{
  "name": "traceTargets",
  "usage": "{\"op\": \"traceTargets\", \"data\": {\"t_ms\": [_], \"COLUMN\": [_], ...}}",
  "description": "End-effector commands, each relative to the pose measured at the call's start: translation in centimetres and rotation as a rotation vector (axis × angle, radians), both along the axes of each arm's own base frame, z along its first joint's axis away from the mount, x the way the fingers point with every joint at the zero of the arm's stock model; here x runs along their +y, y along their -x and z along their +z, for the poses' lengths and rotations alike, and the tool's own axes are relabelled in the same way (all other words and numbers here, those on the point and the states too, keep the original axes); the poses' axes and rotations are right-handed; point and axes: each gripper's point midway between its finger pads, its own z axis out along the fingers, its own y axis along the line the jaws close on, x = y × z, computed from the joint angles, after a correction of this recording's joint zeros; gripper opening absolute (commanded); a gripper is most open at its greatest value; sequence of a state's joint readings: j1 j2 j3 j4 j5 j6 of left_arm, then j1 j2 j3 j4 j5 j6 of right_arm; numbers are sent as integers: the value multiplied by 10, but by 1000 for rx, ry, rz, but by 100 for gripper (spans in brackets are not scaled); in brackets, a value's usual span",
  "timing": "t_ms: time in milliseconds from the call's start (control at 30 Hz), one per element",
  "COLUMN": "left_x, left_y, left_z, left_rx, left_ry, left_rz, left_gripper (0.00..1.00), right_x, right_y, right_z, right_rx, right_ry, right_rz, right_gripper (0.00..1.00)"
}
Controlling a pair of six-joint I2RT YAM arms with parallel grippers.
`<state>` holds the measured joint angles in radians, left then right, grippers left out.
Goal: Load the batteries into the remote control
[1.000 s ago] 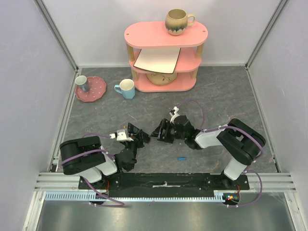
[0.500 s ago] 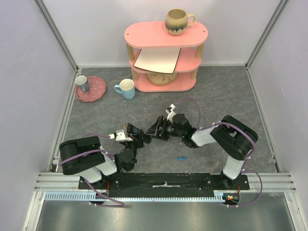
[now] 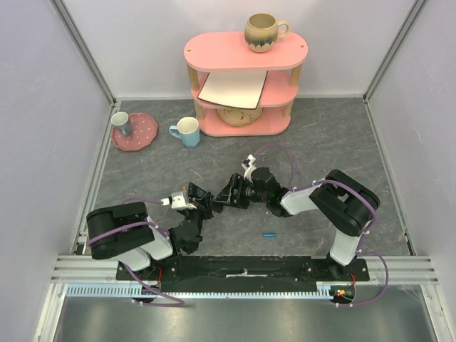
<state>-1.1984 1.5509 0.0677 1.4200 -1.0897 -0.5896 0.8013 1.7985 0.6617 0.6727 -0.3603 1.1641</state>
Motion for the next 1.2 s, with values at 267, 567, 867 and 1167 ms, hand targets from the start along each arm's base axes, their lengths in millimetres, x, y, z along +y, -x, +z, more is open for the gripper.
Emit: {"op": "traceTargets", "data": {"t_ms": [267, 567, 867, 1167], "left_x": [18, 18, 20, 21], "left_y": [8, 7, 6, 6], "left_z": [-8, -4, 0, 1], "left_rx": [-1, -14, -23, -26], "left_ry": [-64, -76, -76, -76], "left_rz": [-3, -4, 5, 11], "left_gripper": [2, 2, 2, 2], "right_x": [5, -2, -10, -15], "right_y": [-2, 6, 10, 13], "right_z": [-13, -37, -49, -53], "right_rx": [-6, 33, 56, 61], "right_ry": [66, 175, 223, 241], "right_rz": [19, 39, 43, 39], "right_gripper": [72, 65, 60, 55]}}
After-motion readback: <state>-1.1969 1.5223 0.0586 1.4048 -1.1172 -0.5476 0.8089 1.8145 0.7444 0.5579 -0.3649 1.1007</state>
